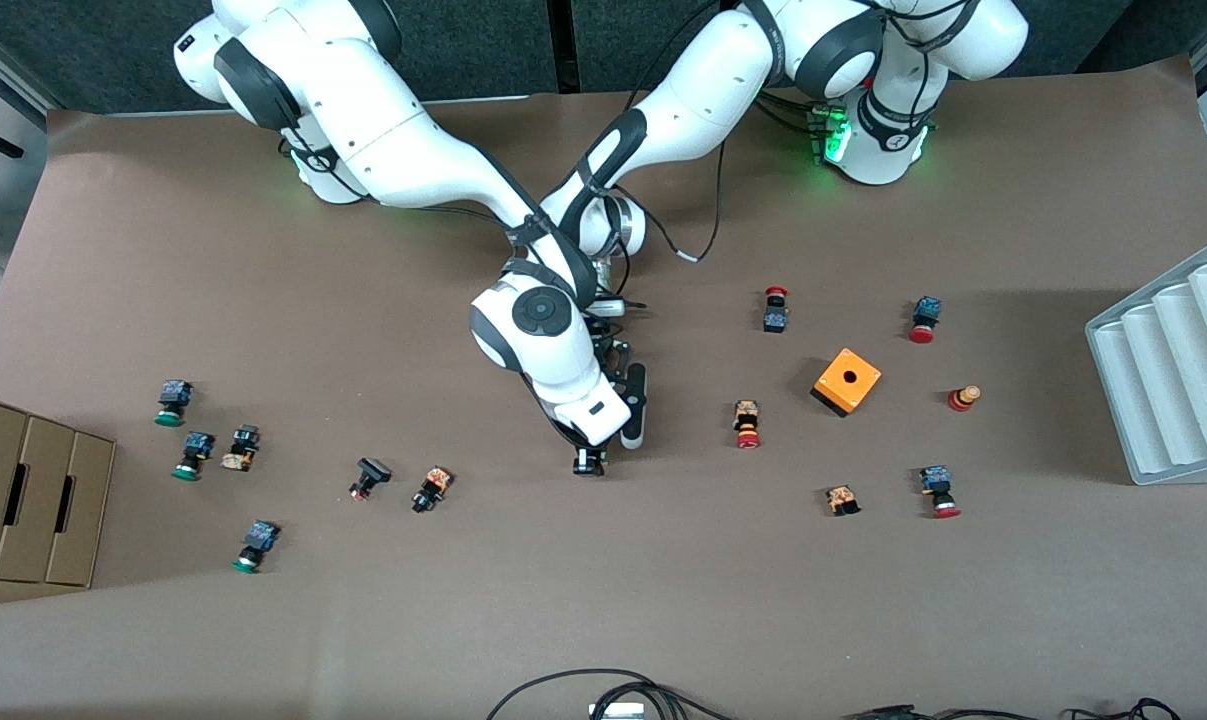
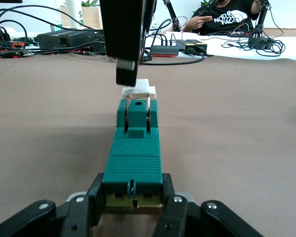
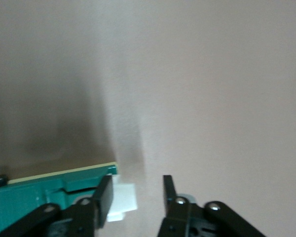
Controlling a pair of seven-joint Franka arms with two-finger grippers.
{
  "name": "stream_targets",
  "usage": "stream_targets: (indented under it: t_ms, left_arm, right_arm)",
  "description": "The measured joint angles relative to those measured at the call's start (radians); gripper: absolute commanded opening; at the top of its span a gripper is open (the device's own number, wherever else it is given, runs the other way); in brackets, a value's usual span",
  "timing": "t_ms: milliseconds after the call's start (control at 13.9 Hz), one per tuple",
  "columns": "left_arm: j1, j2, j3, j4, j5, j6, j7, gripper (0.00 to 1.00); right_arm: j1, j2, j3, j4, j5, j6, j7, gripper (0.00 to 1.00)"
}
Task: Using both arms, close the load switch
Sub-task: 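Open the right gripper and withdraw it from the switch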
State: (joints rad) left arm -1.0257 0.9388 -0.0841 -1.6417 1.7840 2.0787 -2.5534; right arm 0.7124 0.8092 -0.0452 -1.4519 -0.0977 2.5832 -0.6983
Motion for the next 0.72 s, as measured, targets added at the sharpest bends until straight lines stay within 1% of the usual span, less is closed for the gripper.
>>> stream_targets:
  t_ms: [288, 504, 720]
  left_arm:
    - [0.000, 0.000, 0.000, 0.000, 0.000, 0.000, 0.000, 0.32]
    - [0.000, 0.000, 0.000, 0.000, 0.000, 0.000, 0.000, 0.32]
    - [0.000, 0.000, 0.000, 0.000, 0.000, 0.000, 0.000, 0.32]
  right_arm:
    - [-0.025, -0.034, 0.000, 0.012, 0.000, -0.038, 0.000, 1.00]
    - [-0.034, -0.097, -0.001, 0.019, 0.005, -0.140, 0.008, 1.00]
    - [-0.070, -0.183, -0.003, 0.022, 0.068, -0.269, 0.010, 1.00]
